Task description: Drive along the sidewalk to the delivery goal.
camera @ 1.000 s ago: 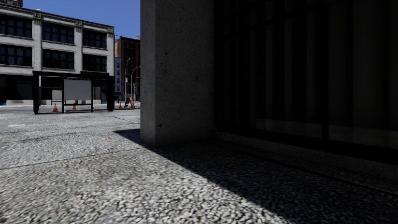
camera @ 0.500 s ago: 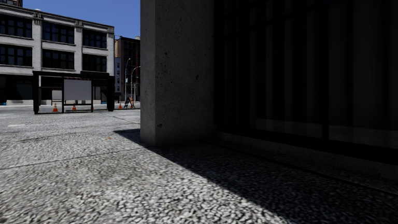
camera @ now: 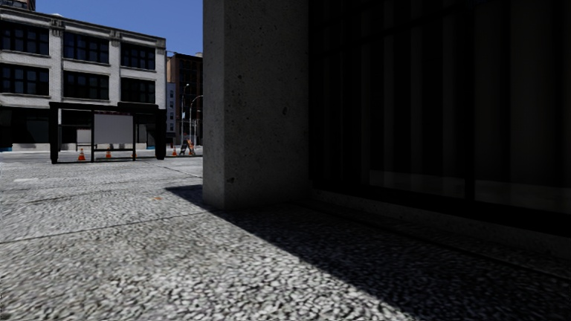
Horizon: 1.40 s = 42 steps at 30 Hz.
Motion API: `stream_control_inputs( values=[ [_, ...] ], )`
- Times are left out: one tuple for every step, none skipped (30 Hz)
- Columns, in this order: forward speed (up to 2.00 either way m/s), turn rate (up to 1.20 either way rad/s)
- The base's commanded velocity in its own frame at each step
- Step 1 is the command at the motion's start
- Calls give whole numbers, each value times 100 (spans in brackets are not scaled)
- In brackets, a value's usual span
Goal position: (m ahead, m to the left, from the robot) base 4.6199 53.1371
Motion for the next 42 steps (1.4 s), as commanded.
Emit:
stream_control_inputs(
  values=[
    [111, 47],
    [116, 51],
    [118, 52],
    [118, 52],
    [119, 52],
    [119, 53],
    [119, 53],
    [119, 53],
    [119, 53],
    [120, 55],
    [123, 59],
    [124, 61],
    [124, 61],
    [124, 62],
    [124, 62],
    [124, 62],
    [124, 62],
    [125, 62],
    [125, 62],
    [125, 62],
    [125, 62],
    [125, 62],
    [125, 62],
    [125, 62],
    [126, 62],
    [127, 62],
    [128, 62],
    [128, 62],
    [129, 62],
    [129, 62],
    [129, 62],
    [129, 62],
    [129, 62],
    [130, 62],
    [131, 62],
    [131, 62],
    [132, 62],
    [132, 61],
    [132, 61],
    [132, 59],
    [132, 55],
    [136, 45]
  ],
)
